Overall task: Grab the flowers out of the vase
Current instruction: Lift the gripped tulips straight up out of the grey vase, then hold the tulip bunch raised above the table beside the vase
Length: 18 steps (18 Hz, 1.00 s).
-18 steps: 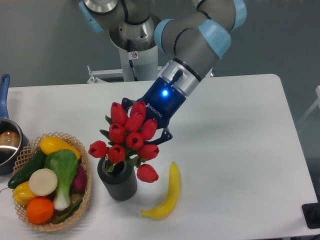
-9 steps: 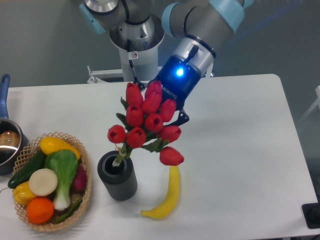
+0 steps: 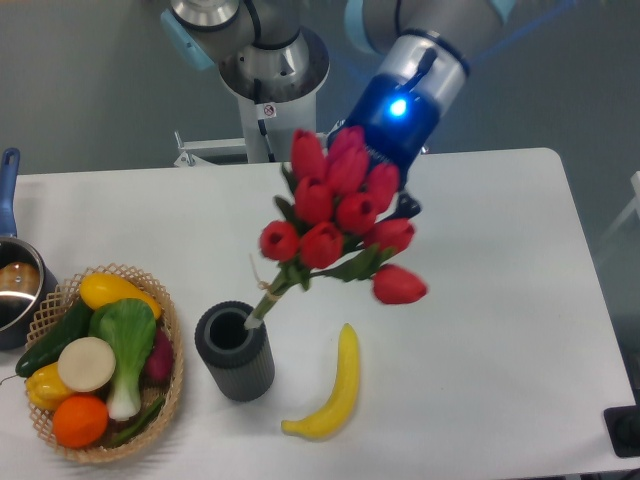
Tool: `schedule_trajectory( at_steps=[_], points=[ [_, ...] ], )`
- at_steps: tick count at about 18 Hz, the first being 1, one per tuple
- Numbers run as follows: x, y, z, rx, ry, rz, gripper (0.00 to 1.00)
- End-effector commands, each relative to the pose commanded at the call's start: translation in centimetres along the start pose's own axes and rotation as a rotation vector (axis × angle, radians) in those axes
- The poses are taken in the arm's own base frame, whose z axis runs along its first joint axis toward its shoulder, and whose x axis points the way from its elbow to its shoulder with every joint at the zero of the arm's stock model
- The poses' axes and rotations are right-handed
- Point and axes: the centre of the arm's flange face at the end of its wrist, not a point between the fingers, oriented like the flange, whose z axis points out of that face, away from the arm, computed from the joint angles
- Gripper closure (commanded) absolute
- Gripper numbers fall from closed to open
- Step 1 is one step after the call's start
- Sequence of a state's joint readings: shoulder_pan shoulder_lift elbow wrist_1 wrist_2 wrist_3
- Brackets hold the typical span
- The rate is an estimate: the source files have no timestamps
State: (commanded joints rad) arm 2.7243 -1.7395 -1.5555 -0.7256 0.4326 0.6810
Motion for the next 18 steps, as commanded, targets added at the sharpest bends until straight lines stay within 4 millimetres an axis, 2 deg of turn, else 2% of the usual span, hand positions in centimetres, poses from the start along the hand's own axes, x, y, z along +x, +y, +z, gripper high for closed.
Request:
schedule_trajectory(
  at_steps=[11,18],
  points=[
    [-0.9,-0.2,-0.9,0.003,-0.022,0.023,0.66],
    [-1.6,0.5,-1.6,0.002,-0.036,0.010,0.66]
  ],
)
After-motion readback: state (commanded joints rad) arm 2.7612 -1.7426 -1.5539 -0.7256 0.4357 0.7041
